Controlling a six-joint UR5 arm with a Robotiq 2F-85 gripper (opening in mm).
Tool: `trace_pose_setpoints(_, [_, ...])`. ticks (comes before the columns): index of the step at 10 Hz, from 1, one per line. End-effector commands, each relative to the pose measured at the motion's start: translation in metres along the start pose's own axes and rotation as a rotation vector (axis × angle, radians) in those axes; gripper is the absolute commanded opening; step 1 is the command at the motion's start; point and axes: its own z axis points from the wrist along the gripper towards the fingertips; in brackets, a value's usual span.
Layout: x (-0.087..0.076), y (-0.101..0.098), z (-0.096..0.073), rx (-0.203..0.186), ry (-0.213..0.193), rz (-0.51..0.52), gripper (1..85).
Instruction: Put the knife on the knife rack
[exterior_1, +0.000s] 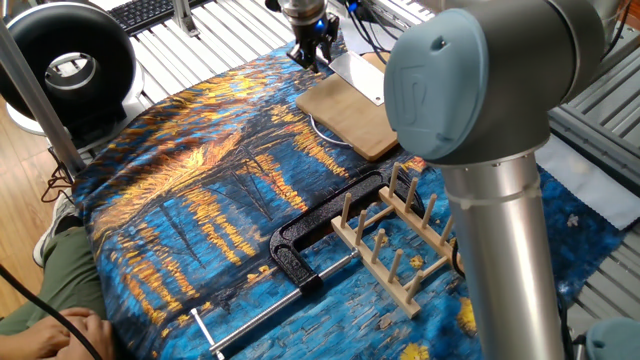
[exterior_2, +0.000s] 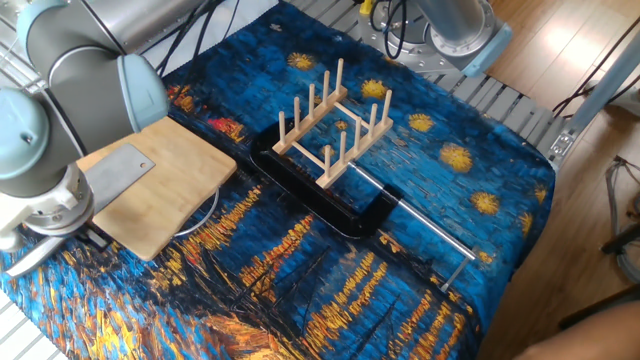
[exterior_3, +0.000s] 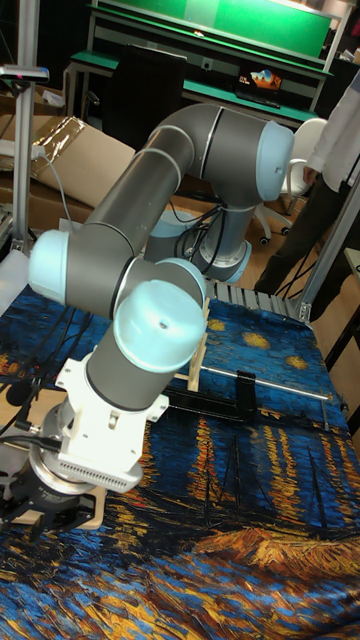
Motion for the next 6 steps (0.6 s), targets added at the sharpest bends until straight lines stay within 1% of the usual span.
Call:
trace_pose_setpoints(1, [0.0005,-0.0169,0.0024,0.058,0.01,-0.028,43.3])
trace_pose_setpoints(4, [0.0018,-0.018,0.0023,0.063,0.015,-0.021,43.7])
trace_pose_setpoints(5, [0.0019,-0.0212,0.0021,0.075,0.015,-0.017,43.7])
trace_pose_setpoints(6, [0.0003,-0.0208,0.0021,0.074,0.009,-0.015,43.7])
